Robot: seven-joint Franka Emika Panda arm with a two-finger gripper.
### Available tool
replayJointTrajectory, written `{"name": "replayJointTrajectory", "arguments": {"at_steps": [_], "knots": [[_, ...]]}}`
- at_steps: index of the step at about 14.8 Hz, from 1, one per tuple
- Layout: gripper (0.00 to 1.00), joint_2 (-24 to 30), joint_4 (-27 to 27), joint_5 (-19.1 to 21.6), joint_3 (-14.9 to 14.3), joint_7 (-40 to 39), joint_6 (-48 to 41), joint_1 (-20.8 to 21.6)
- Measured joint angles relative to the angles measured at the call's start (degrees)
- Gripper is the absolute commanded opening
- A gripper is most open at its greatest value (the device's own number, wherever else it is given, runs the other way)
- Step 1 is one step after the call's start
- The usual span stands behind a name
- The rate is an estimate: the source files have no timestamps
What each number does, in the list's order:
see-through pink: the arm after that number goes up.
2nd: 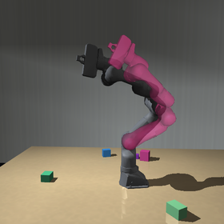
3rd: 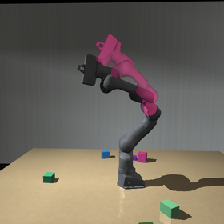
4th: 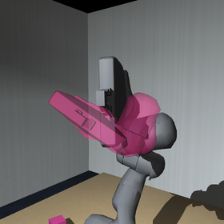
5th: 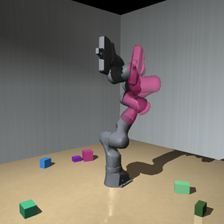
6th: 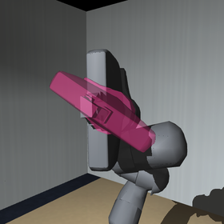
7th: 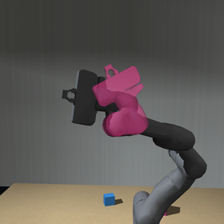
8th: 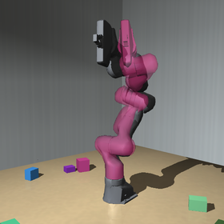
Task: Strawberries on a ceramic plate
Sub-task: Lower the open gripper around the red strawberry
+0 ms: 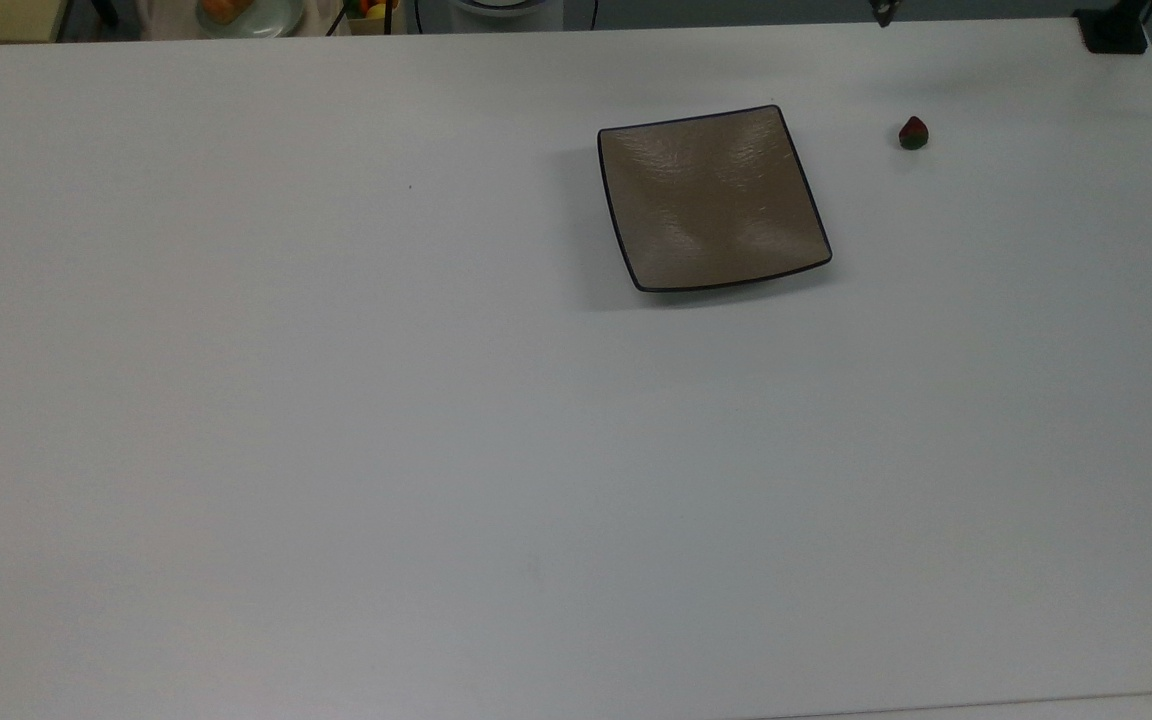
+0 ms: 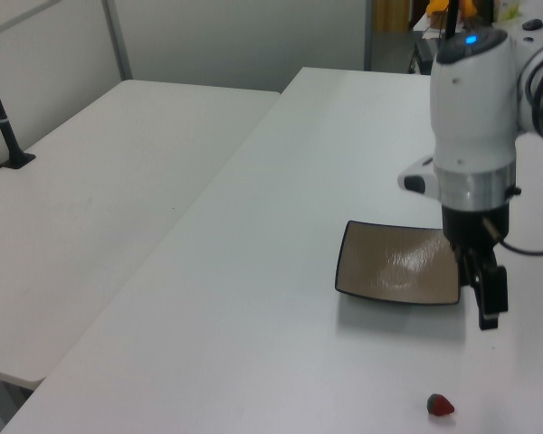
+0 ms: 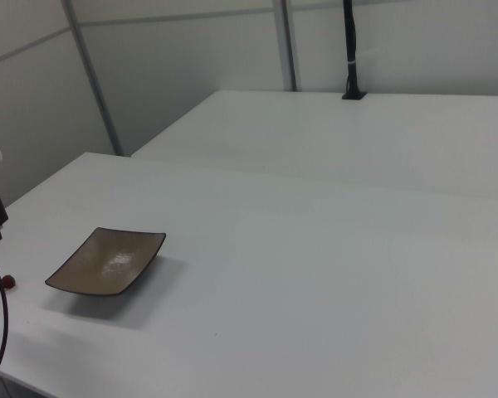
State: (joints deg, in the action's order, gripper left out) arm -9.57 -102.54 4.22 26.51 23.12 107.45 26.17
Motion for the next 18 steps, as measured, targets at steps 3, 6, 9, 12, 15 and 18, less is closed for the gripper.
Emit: {"name": "replayJointTrajectory", "arguments": {"at_steps": [3, 6, 9, 12, 15, 18], "knots": [[1.0, -0.66, -2.7, -0.27, 0.0, 0.0, 4.44, 0.35], [1.0, -2.19, -4.24, -1.79, -0.01, 0.0, 8.3, 0.4], [1.0, -4.73, -5.67, -4.19, 0.01, 0.0, 13.27, 1.8], [1.0, -6.7, -6.85, -5.58, 0.0, 0.0, 17.31, 2.94], [1.0, -8.27, -8.04, -8.49, 0.0, 0.35, 20.77, 3.54], [1.0, -9.92, -9.33, -13.89, 0.0, 3.22, 25.13, 3.53]]}}
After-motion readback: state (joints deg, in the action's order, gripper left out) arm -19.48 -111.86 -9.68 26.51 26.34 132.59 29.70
